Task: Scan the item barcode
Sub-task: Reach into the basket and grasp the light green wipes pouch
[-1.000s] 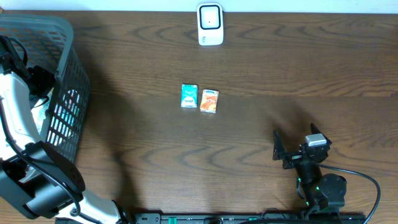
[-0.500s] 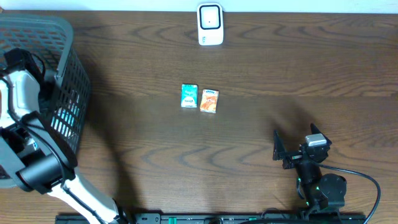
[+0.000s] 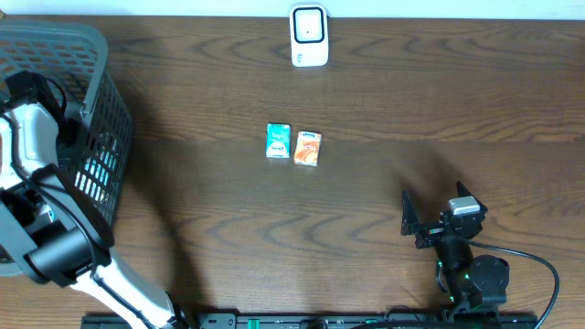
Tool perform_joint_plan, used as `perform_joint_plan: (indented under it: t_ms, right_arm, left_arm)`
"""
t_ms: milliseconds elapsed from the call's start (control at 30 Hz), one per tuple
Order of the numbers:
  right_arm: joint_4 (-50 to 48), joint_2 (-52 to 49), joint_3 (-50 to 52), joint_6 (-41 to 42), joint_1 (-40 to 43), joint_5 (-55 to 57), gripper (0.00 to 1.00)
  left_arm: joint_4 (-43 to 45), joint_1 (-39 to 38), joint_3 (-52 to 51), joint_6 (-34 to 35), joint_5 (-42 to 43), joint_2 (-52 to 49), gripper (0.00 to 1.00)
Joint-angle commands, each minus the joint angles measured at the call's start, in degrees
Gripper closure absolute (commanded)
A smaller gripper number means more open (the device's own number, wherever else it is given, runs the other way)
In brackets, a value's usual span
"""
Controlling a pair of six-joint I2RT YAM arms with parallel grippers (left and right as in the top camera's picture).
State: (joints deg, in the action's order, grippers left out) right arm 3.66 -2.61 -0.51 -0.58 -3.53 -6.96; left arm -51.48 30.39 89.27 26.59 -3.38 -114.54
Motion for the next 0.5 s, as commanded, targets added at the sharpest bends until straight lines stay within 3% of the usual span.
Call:
perform_joint_plan:
  t_ms: [0,467]
  right_arm:
    - [0.15,0.09,0.20,0.76,0.33,0.22,0.01]
    - [0.15,0.09,0.20,0.76,0.33,0.22,0.01]
  left_arm:
    - [-0.24,0.55,1.22,-1.27,-0.55,8.31,0.58]
    - [2.40,-0.44,1.51,-1.49,-0.09,37.62,0.58]
